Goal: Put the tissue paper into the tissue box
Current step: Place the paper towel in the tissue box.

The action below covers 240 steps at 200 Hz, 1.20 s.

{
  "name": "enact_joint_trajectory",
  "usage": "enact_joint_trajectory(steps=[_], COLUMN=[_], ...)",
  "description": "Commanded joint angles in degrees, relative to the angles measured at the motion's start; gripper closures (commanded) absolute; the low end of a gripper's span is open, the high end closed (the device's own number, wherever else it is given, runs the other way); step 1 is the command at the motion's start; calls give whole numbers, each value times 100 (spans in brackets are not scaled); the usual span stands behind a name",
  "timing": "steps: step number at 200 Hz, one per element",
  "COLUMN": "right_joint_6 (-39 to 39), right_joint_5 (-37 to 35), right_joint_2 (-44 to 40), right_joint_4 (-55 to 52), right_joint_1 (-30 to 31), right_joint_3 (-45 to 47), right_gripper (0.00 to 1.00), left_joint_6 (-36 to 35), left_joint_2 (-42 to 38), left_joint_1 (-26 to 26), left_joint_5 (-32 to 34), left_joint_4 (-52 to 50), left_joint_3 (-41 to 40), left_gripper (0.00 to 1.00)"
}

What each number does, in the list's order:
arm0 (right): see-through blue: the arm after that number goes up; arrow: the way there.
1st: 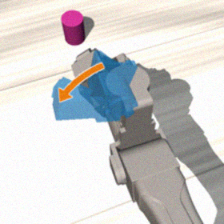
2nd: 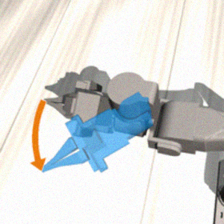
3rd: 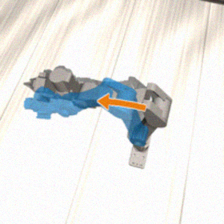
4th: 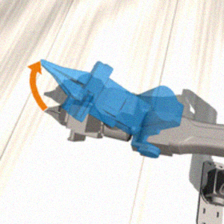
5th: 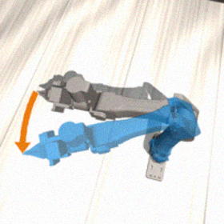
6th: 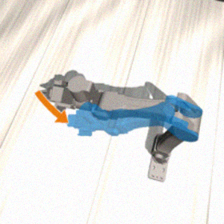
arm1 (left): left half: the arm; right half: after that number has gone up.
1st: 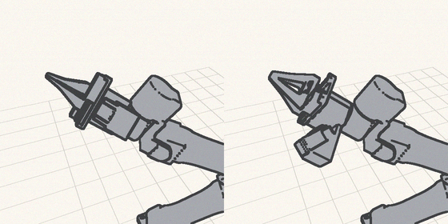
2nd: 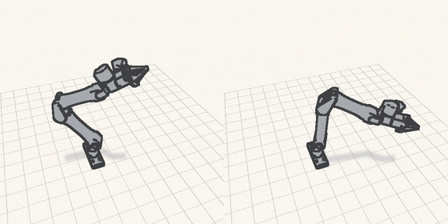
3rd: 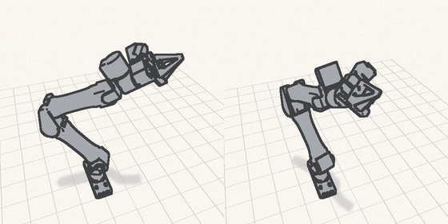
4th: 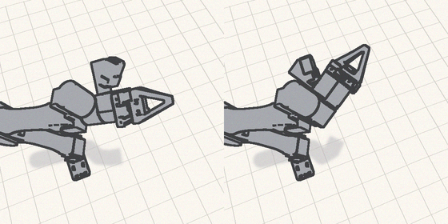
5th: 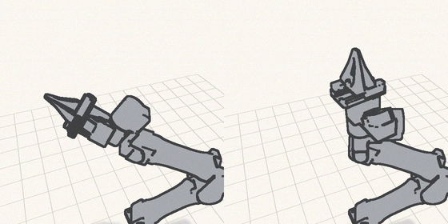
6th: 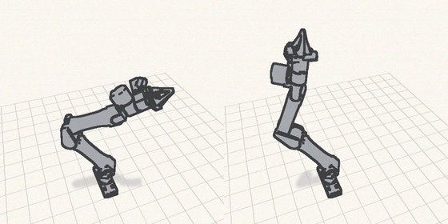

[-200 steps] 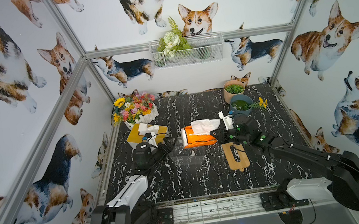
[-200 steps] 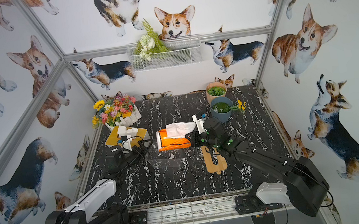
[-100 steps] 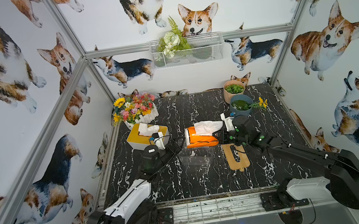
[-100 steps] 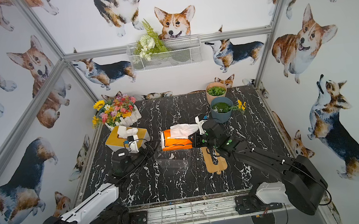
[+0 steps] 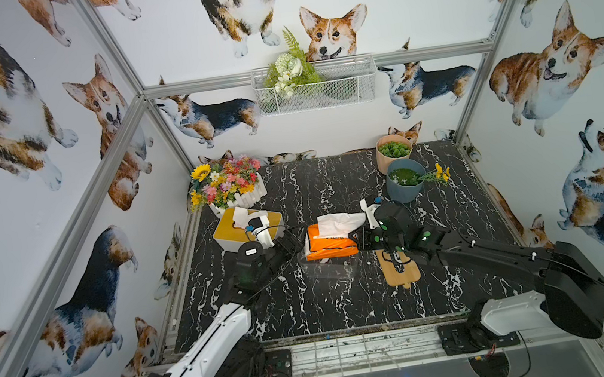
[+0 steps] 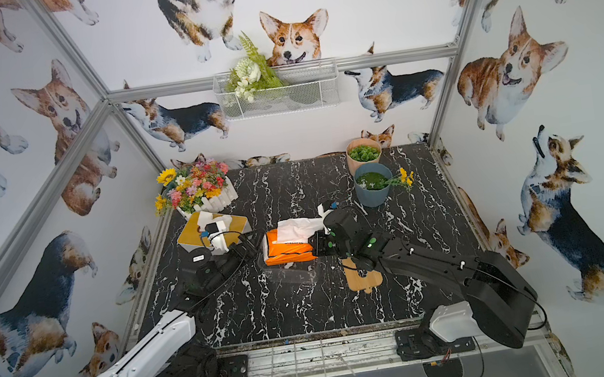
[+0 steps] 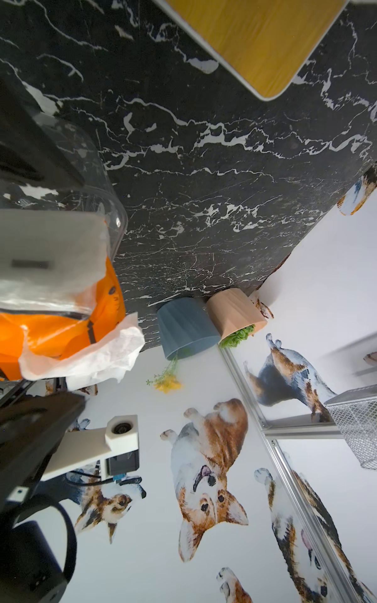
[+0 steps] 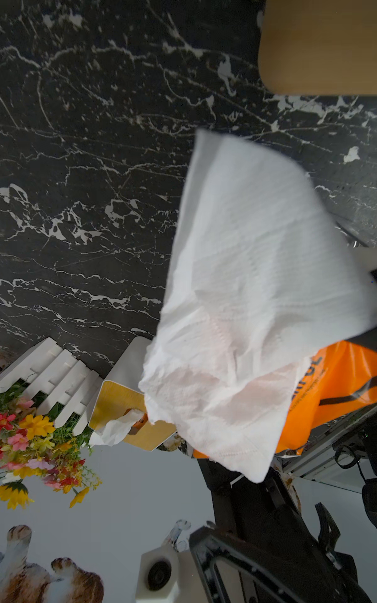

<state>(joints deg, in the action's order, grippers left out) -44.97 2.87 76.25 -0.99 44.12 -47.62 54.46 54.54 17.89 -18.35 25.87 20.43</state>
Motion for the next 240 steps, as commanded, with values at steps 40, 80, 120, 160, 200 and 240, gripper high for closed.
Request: enact_joint_trajectory(steps=[40,80,120,160,200,240], right_joint_6=[-366,-441,-551,-639,-649,-292], right_joint_5=[-322,-527,-790,-727,-449,-495], right_joint_2=[480,546,312,329,539,352], right_joint_4=[50,-178,-231,-278,-120,-307], right_joint_1=[393,519,521,519,517,523], right_joint_3=[-321,-349,-47,3,21,-218], right_gripper=[100,100,100,100,85,0], left_joint_6=[-282,-278,-296,-312,-319,-365], left_joint_2=[-45,-38,-15,55,61,38], left_joint_1=[-19,-22,-19,-21,-22,-18], left_joint_5=[4,-17,-11,-38,-59,-37], left_joint_4=[-42,-19,-13,3,-20,-89], left_joint_3=[23,-38,-49,-13,-12,5], left_gripper=[0,0,0,0,0,0])
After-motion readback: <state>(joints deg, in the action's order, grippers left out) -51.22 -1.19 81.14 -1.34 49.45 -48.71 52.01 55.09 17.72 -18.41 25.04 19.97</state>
